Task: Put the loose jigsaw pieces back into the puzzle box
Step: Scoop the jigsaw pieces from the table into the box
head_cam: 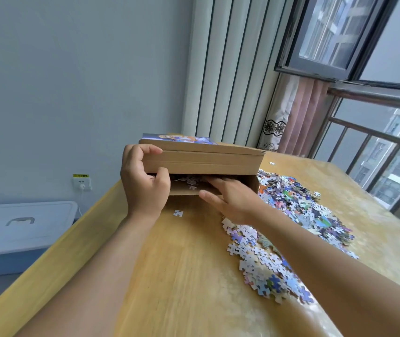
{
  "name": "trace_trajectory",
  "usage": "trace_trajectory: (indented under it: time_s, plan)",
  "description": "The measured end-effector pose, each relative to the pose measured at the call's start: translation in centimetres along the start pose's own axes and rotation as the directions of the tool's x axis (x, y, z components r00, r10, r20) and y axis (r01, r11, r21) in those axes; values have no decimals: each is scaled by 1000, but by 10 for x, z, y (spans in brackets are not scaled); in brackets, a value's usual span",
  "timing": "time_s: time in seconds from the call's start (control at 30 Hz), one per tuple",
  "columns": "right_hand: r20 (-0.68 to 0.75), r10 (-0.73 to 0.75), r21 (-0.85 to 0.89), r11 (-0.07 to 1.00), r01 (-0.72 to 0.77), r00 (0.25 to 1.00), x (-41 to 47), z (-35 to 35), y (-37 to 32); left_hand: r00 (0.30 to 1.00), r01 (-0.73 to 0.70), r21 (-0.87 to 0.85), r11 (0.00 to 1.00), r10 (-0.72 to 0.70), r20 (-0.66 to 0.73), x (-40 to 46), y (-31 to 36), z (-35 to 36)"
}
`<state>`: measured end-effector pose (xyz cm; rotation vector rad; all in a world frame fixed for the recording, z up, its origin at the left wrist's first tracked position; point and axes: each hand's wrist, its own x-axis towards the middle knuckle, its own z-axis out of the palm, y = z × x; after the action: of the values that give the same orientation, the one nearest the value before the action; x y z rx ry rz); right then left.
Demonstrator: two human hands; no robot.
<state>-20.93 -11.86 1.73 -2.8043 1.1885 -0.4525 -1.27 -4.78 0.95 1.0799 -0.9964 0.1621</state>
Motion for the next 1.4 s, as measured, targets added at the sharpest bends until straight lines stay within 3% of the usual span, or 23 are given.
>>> trace_trajectory:
  time_s: [0.1, 0.2, 0.3, 0.37, 0.43, 0.53, 0.6, 0.73, 0.9, 1.0, 1.07, 1.13, 1.27, 1.4]
  plan:
    - [-147, 39, -85, 995, -52, 988, -13, 3, -3, 1000, 1, -14, 1000, -1, -7, 1, 0, 1]
    - [-106, 116, -199, 971, -135, 988, -18, 2, -10, 1000, -8, -24, 1000, 8, 1, 1, 2, 2]
    - [-187, -155, -198, 973, 117, 970, -19, 0, -35, 1000, -11, -19, 1000, 11, 3, 2, 0, 1]
    - [-48, -347, -78, 936, 342, 937, -17, 8, -57, 1000, -23, -16, 1000, 23, 2, 3, -1, 0]
    - [183, -379, 35, 925, 379, 907, -12, 24, -70, 1000, -25, -10, 1000, 26, 15, 2, 0, 0]
    - [363, -186, -40, 976, 215, 913, -4, 31, -69, 999, -30, 3, 1000, 30, 10, 1, -4, -1]
    - [353, -126, -105, 979, 173, 927, -11, 21, -59, 1000, -27, 2, 1000, 27, 10, 1, -4, -1]
    - [333, -139, -122, 974, 189, 933, -53, 0, -28, 1000, -21, 10, 1000, 21, 16, 0, -4, 1]
    - [198, -155, -19, 987, 162, 968, -96, -24, 10, 1000, -8, 32, 999, 8, 9, -5, -5, 4]
    - [24, 65, 142, 988, -67, 998, -97, -42, 38, 1000, -4, 65, 998, 4, -1, -7, -9, 4]
    - [173, 290, 114, 943, -312, 941, -93, -48, 56, 1000, -1, 80, 997, 1, -2, -9, -10, 5]
    - [355, 394, 52, 897, -439, 848, -85, -43, 64, 1000, 8, 91, 996, -9, 8, -10, -10, 5]
    - [467, 423, -64, 892, -448, 776, -65, -31, 53, 1000, 24, 131, 991, -25, 10, -11, -13, 5]
    - [368, 405, -106, 912, -396, 837, -54, -27, 52, 999, 49, 146, 988, -49, -7, -11, -14, 4]
